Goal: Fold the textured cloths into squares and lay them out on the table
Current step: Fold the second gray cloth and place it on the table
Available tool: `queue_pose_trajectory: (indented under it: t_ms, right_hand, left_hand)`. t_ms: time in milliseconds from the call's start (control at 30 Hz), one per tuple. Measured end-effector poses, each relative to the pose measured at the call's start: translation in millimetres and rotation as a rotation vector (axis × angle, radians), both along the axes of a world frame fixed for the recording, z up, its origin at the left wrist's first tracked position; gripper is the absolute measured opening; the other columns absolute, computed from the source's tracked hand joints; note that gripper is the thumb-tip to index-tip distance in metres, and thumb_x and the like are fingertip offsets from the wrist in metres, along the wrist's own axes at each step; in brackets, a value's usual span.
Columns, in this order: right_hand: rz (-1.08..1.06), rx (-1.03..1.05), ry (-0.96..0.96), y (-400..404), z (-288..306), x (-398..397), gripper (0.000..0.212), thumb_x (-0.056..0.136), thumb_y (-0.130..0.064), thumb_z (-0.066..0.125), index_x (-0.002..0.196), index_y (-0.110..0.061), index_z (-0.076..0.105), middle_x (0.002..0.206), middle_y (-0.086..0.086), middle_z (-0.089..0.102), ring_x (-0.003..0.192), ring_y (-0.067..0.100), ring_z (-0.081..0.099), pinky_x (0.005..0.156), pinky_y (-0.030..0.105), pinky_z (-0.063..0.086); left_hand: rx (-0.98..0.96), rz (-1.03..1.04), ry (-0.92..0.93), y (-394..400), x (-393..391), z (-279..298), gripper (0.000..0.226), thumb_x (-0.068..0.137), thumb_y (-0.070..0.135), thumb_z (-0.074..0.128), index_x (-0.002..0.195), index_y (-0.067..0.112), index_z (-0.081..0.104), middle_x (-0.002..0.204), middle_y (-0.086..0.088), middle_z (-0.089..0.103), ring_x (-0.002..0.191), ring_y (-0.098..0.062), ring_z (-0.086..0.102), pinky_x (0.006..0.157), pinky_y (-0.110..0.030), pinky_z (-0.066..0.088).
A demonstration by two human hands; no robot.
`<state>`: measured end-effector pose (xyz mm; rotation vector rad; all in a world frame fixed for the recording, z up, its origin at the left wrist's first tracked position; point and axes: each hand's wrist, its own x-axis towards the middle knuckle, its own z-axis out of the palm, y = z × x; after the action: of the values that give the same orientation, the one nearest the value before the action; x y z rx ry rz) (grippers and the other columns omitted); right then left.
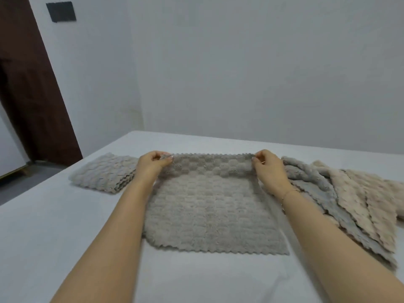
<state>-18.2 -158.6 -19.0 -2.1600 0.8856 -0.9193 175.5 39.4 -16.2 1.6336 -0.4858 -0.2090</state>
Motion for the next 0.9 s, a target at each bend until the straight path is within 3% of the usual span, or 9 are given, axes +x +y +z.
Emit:
queue_pose_trajectory:
  t_ms: [167, 333, 467, 567, 667, 767, 900]
  right_hand:
    - [-0.009, -0.047, 0.024, 2.0, -6.4, -2.0, 0.017, 0.095, -0.018, 0.047, 0.097, -0.005, 0.059, 0.091, 0.008, 0.062, 0.077, 0.024, 0.055, 0.067, 0.03, 0.041]
    - [-0.027, -0.049, -0.079, 8.4, 2.3, -8.7, 0.018, 0.089, -0.019, 0.052, 0.084, -0.005, 0.061, 0.085, 0.007, 0.064, 0.078, 0.024, 0.058, 0.068, 0.033, 0.046]
    - [0.072, 0.133, -0.252, 22.0, 9.2, -27.3, 0.014, 0.09, -0.013, 0.053, 0.086, -0.002, 0.06, 0.081, 0.011, 0.065, 0.062, 0.025, 0.067, 0.051, 0.029, 0.051]
    - [0.16, 0.287, -0.365, 33.4, 14.0, -49.8, 0.008, 0.09, -0.006, 0.055, 0.085, -0.002, 0.06, 0.075, 0.012, 0.066, 0.064, 0.021, 0.071, 0.058, 0.024, 0.057]
    - [0.25, 0.315, -0.346, 42.9, 6.2, -76.4, 0.012, 0.091, -0.003, 0.057, 0.079, -0.007, 0.06, 0.077, 0.011, 0.067, 0.071, 0.018, 0.072, 0.065, 0.022, 0.057]
    - [0.355, 0.253, -0.222, 49.9, -16.2, -103.3, 0.013, 0.088, 0.001, 0.059, 0.078, -0.006, 0.06, 0.076, 0.008, 0.066, 0.075, 0.02, 0.069, 0.076, 0.032, 0.055]
    - [0.436, 0.156, -0.094, 58.2, -36.7, -121.8, 0.018, 0.086, 0.003, 0.062, 0.081, -0.014, 0.064, 0.079, -0.002, 0.069, 0.073, 0.006, 0.064, 0.07, 0.014, 0.048]
  left_hand:
    - [0.023, -0.006, -0.045, -0.3, 3.5, -12.2, 0.02, 0.085, 0.01, 0.068, 0.103, 0.002, 0.065, 0.098, -0.01, 0.066, 0.088, -0.018, 0.06, 0.066, -0.02, 0.044]
    - [0.026, -0.01, -0.133, 12.4, 0.2, -6.1, 0.01, 0.083, 0.01, 0.071, 0.092, 0.009, 0.066, 0.093, -0.005, 0.067, 0.091, -0.017, 0.061, 0.075, -0.021, 0.045]
    - [-0.086, -0.007, -0.114, 38.7, -22.9, 0.9, 0.009, 0.083, 0.013, 0.07, 0.091, 0.013, 0.066, 0.086, 0.002, 0.068, 0.084, -0.009, 0.063, 0.07, -0.015, 0.045]
    - [-0.069, -0.033, -0.174, 64.2, -38.5, 1.0, 0.008, 0.083, 0.015, 0.071, 0.091, 0.014, 0.068, 0.096, 0.003, 0.071, 0.09, -0.011, 0.064, 0.081, -0.019, 0.047]
    - [-0.018, -0.068, -0.246, 91.3, -50.8, -2.8, 0.006, 0.082, 0.017, 0.072, 0.088, 0.018, 0.069, 0.1, 0.018, 0.07, 0.09, 0.001, 0.062, 0.079, -0.013, 0.045]
    - [0.029, -0.065, -0.289, 113.0, -60.7, -14.1, 0.006, 0.08, 0.015, 0.073, 0.083, 0.018, 0.069, 0.089, 0.017, 0.068, 0.074, 0.006, 0.056, 0.069, -0.008, 0.043]
    - [0.16, -0.144, -0.315, 129.4, -69.9, -28.5, 0.006, 0.078, 0.012, 0.074, 0.081, 0.013, 0.069, 0.074, 0.023, 0.064, 0.06, 0.006, 0.052, 0.06, -0.008, 0.04]
